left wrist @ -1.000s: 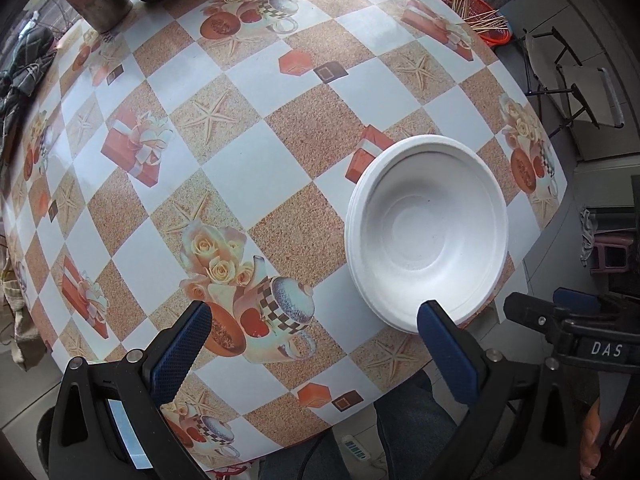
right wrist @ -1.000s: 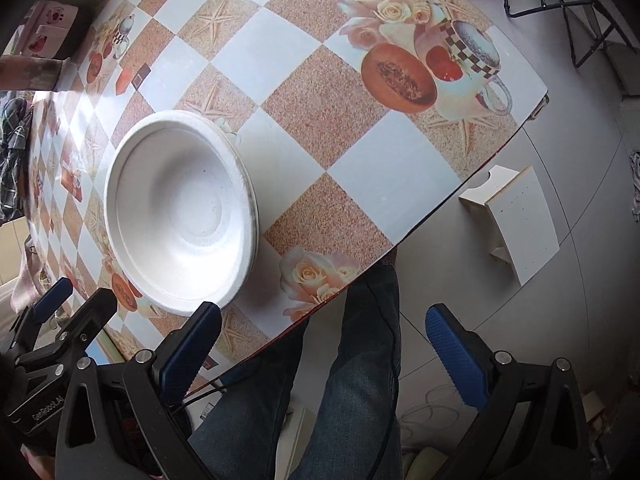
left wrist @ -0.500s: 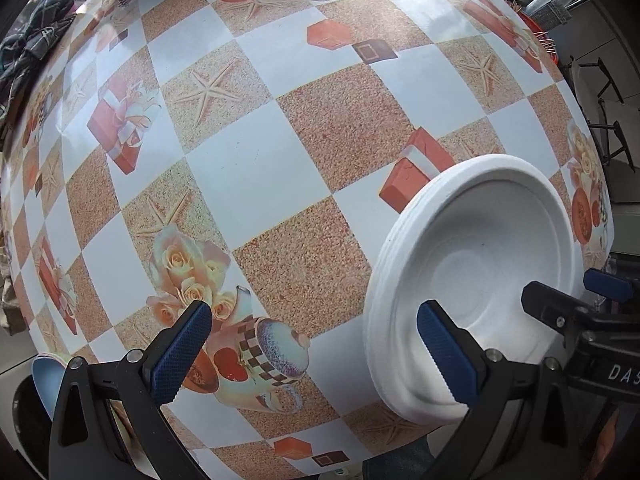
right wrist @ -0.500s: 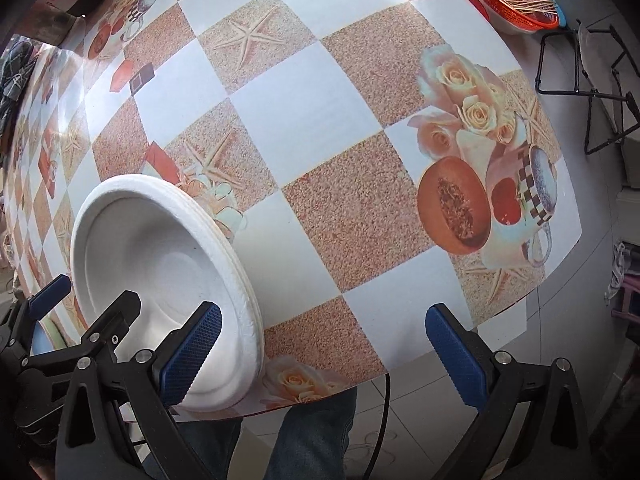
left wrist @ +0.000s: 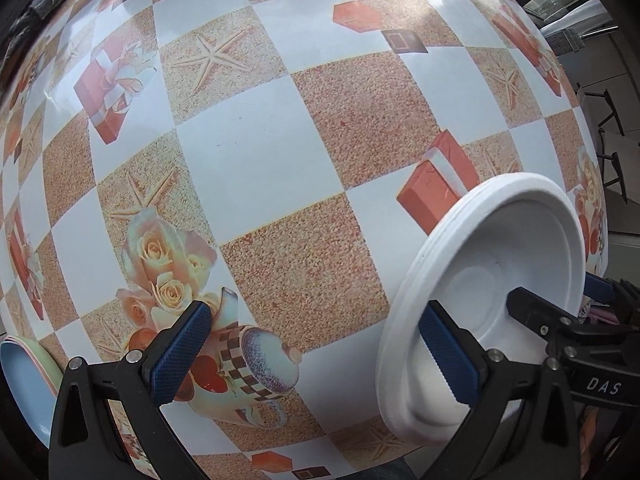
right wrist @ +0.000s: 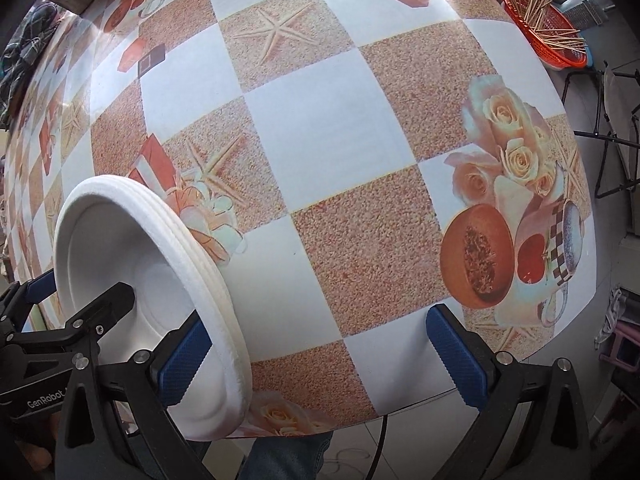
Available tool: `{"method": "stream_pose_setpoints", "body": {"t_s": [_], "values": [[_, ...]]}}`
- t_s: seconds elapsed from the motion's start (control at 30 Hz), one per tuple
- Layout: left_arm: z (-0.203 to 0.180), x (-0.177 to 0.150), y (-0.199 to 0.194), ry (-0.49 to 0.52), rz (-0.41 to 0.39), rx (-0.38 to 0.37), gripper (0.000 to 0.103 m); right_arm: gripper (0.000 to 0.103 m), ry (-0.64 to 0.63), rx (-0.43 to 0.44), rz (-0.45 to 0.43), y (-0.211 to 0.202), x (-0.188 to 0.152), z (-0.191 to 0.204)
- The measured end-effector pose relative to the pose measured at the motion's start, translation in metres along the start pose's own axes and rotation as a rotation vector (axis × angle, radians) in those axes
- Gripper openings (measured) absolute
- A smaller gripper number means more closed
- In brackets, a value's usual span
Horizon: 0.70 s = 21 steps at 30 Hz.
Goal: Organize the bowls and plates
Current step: 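Lift the bowl stack with both grippers and carry it over the blue plate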
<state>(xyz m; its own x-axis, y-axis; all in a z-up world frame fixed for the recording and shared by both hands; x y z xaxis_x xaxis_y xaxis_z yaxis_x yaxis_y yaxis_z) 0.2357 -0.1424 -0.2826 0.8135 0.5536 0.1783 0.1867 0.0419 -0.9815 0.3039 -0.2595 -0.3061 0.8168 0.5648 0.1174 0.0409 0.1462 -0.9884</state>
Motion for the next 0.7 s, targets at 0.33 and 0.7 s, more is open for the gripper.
{"method": "stream_pose_setpoints", "body": {"t_s": [0.33,0.7], "values": [[0.002,0.001,0.005,0.006,0.059,-0.006,0.102,0.103,0.037,-0.007,-0.065,-0.009,-0.025,-0.014],[-0.043,0.015,-0.007,0.135,0.023,-0.082,0.038,0.025,0.032,0.139,-0.053,-0.030,-0.024,0.039]]}}
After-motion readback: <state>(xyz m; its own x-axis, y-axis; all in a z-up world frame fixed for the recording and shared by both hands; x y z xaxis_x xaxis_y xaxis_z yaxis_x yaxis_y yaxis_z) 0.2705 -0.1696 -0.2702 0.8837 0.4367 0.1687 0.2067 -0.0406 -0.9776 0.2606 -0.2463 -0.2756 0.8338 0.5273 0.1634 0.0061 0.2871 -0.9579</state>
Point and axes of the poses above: each gripper's, at about its wrist camera, not at the fingertips, and y roughly the way its jaws point, z to its left, x to its top, the point moved 9 cm from there along y, roughly the way its jaws point, and after that the axes turned 12 degrees about -z, right-handed, at the moved point
